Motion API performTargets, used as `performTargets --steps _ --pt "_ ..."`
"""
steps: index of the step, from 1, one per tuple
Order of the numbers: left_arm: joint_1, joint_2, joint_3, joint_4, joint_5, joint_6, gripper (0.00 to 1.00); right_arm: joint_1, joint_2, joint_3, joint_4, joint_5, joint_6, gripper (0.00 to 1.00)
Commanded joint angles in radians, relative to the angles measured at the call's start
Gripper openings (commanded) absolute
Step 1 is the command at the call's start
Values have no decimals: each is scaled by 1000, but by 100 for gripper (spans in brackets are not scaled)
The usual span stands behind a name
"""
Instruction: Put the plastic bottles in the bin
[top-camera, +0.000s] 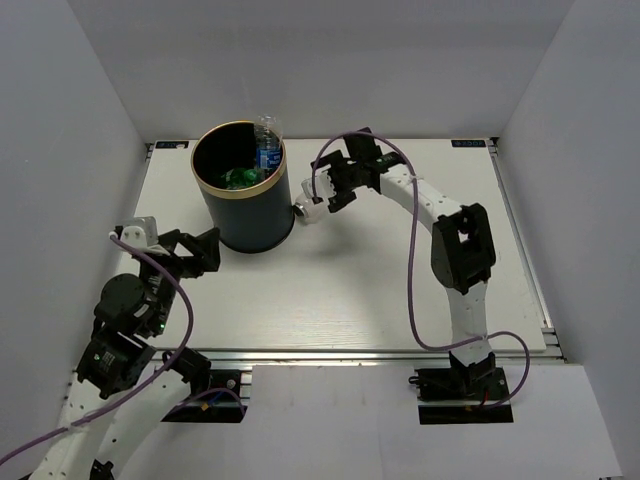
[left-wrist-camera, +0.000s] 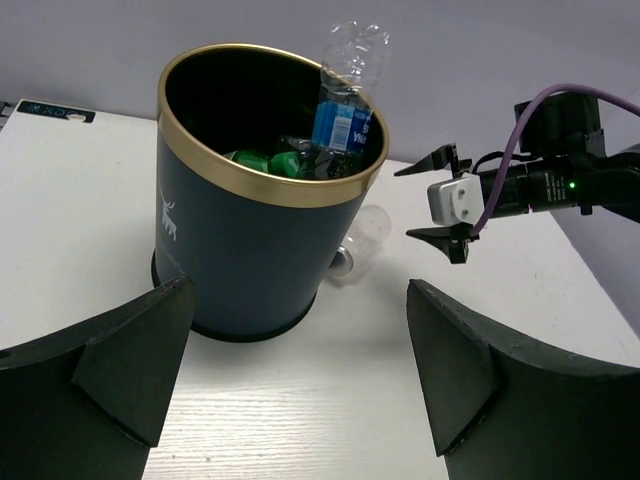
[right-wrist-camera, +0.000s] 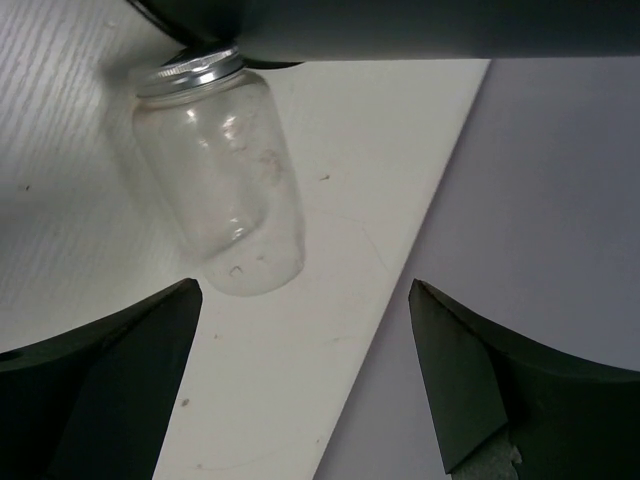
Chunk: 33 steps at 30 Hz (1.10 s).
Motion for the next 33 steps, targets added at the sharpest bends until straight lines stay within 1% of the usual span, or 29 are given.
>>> performTargets --steps 1,6,15,19,22,26,33 --pt "25 -16 -3 -18 52 12 96 -9 47 77 -121 -30 -89 90" --pt "71 -40 -13 -9 72 12 97 -6 144 123 -140 -21 -103 90" --pt "132 -49 -32 -9 174 3 97 5 202 134 -112 23 -149 90" --pt "172 -58 -42 0 200 3 97 14 216 113 -60 46 -162 90" --pt "198 -58 -42 0 237 -7 97 24 233 134 -57 54 -172 90" --pt "227 -58 -51 9 247 -7 97 32 245 113 23 60 -177 90" --pt "261 -67 -51 9 257 -16 97 52 310 151 38 88 -185 90"
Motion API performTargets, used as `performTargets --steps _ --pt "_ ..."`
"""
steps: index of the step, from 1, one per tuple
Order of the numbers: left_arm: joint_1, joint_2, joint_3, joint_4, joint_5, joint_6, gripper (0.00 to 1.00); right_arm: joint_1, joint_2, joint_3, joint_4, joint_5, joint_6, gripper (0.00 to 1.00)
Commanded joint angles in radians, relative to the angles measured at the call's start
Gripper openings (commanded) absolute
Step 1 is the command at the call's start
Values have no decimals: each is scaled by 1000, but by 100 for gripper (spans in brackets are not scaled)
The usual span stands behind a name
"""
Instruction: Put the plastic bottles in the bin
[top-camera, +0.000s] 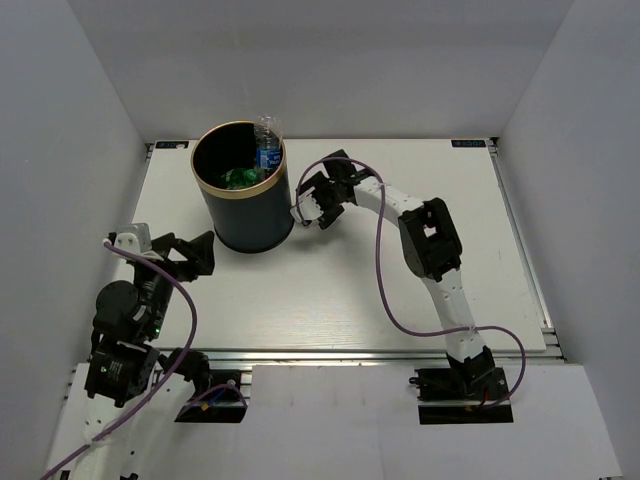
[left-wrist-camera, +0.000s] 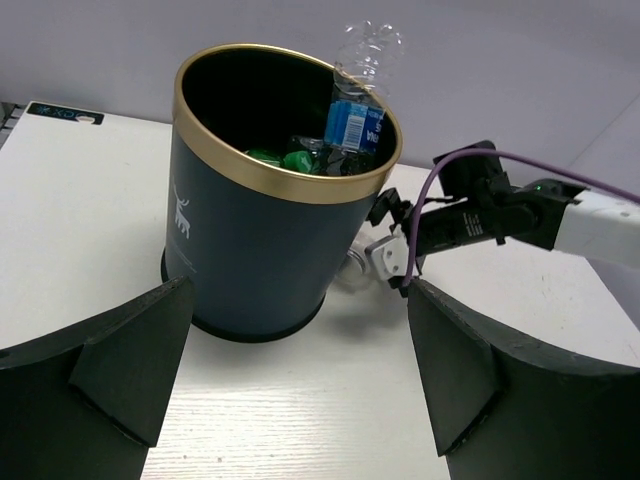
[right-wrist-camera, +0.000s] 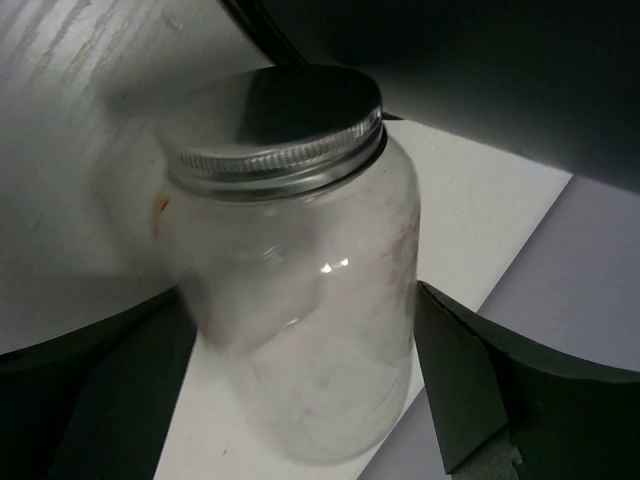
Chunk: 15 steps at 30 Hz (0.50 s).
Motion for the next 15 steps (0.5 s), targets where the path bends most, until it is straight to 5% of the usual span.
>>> performTargets --steps 1,9,13,15 --pt "20 -8 -2 10 23 -10 97 9 38 43 21 10 -17 90" --pt "57 -8 -12 19 54 -10 97 14 55 68 -9 22 -20 75" --pt "68 -8 -12 19 63 -10 97 12 21 36 -42 29 -15 37" --pt "68 -8 -12 19 63 -10 97 11 6 2 -49 28 -6 32"
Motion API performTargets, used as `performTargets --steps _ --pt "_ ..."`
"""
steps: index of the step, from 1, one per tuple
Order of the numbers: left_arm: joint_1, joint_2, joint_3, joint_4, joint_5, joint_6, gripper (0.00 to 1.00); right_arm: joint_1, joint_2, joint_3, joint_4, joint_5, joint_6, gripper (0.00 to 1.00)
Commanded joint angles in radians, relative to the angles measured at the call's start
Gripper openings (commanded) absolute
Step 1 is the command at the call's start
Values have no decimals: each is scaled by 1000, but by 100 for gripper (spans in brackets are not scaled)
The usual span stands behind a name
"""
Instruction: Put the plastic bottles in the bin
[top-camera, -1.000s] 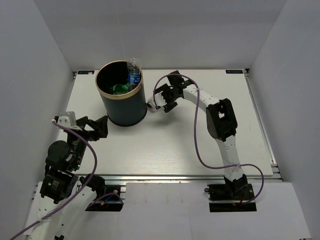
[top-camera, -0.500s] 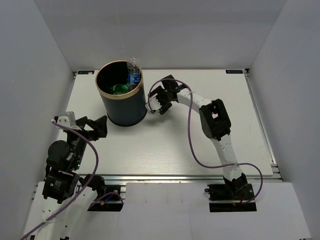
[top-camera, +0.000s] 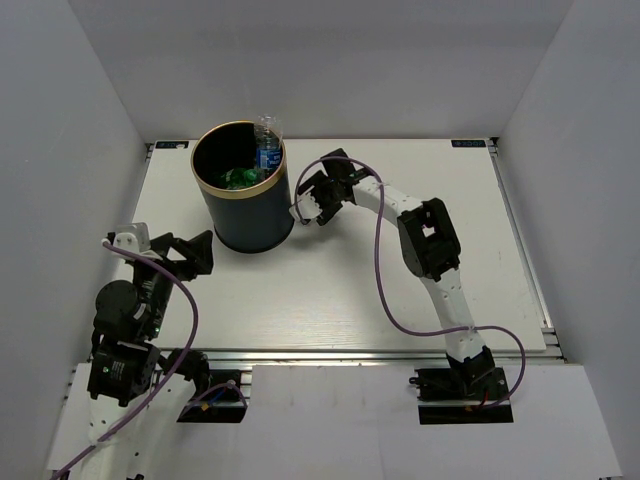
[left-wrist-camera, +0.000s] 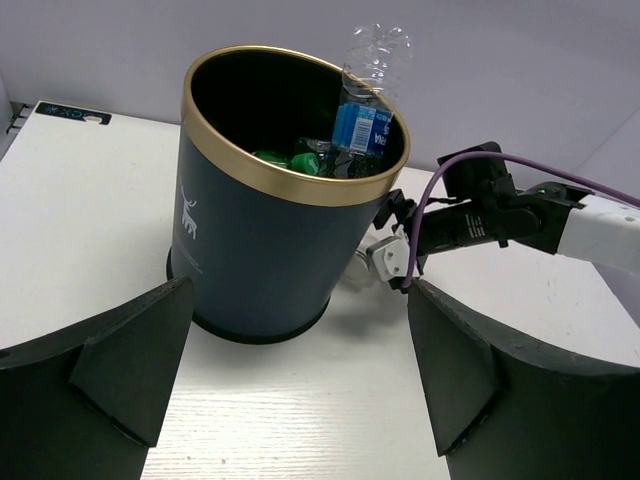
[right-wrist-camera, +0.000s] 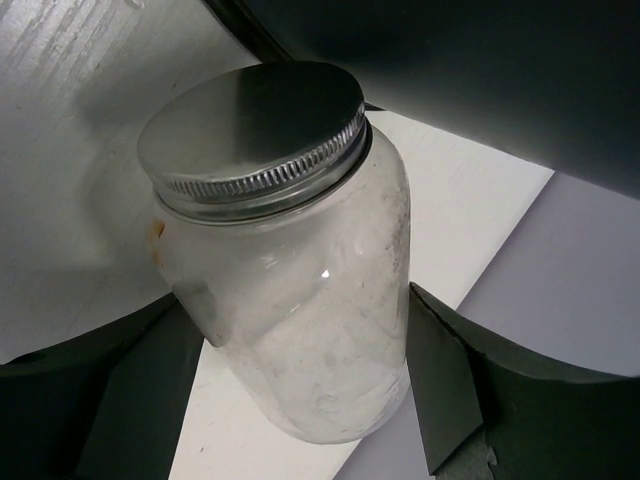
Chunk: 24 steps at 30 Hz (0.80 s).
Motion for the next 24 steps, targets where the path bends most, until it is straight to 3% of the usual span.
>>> performTargets --steps 1,8,13,18,22,24 --pt "20 -7 -6 12 18 -6 97 1 -49 -40 -74 -5 31 27" --pt "29 11 -15 12 -3 -15 97 3 -224 -203 -21 -37 146 16" --pt "29 11 -15 21 -13 -15 97 7 -473 -436 141 -37 292 14" --pt "38 20 -24 21 -31 -15 97 3 -743 -579 335 -87 562 11" --pt "38 -12 -35 32 -60 -15 97 6 -840 -533 415 -137 835 10" --pt "38 -23 -35 32 -69 -24 97 15 -881 -530 549 -197 983 10"
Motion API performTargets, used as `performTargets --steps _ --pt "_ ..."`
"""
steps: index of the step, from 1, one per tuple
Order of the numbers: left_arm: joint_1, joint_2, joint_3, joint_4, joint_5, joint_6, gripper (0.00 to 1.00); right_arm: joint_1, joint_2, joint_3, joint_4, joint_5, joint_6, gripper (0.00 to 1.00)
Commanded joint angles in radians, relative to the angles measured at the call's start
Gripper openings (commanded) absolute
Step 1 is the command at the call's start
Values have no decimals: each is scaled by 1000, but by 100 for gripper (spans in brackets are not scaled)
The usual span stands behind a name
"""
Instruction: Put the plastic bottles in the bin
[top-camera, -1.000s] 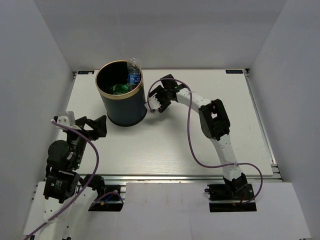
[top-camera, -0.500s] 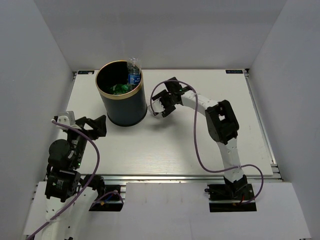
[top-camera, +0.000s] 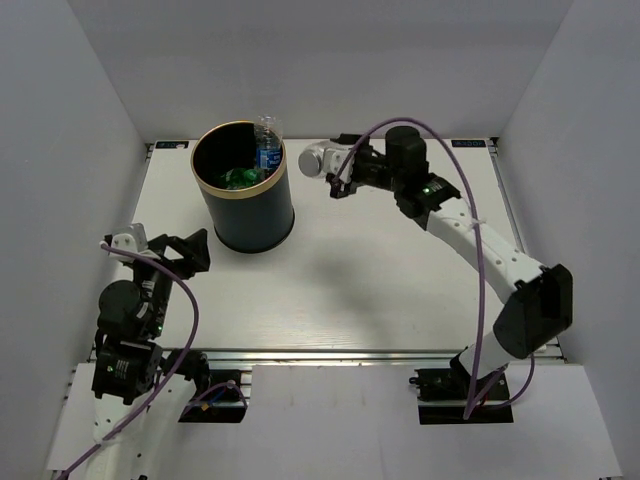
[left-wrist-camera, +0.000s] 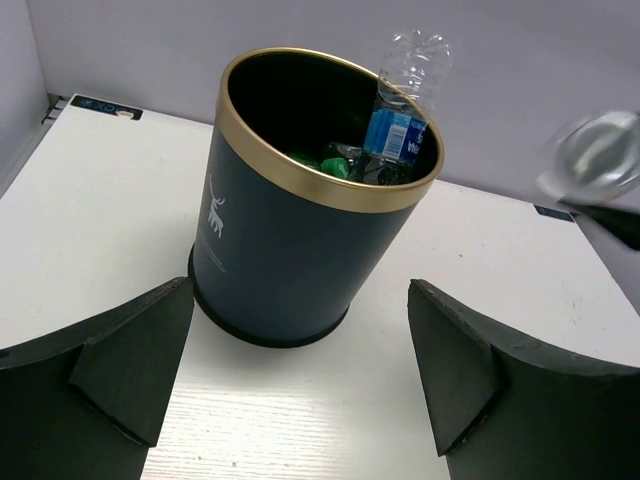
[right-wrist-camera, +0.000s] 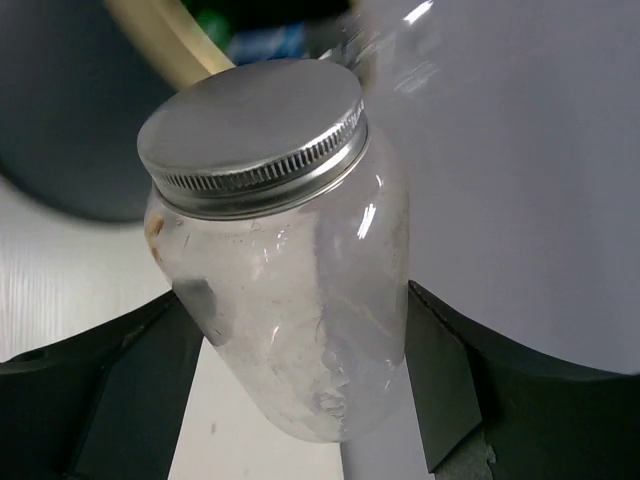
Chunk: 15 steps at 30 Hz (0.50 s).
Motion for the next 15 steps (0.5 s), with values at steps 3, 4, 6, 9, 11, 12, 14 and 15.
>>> performTargets --steps 3,4,6,9,11,12,14,15 --pt "7 -30 -14 15 -45 -15 97 28 -56 49 340 -154 463 10" --pt "7 -30 -14 15 -45 -15 97 35 -42 65 372 -171 512 10" --pt "7 -30 -14 15 -54 -15 97 49 10 114 481 -203 674 10" --pt "7 -39 -14 15 -54 -15 97 68 117 183 616 -241 849 10" --pt "7 -48 -14 15 -65 -15 97 78 164 242 682 -254 958 10" --pt "7 -48 -14 15 -74 -15 97 88 234 318 716 -289 1054 10" --pt "7 -59 -14 15 -84 -15 97 97 288 377 748 -309 1119 10" --pt "7 -59 -14 6 -85 -24 97 114 340 406 753 -314 1173 10"
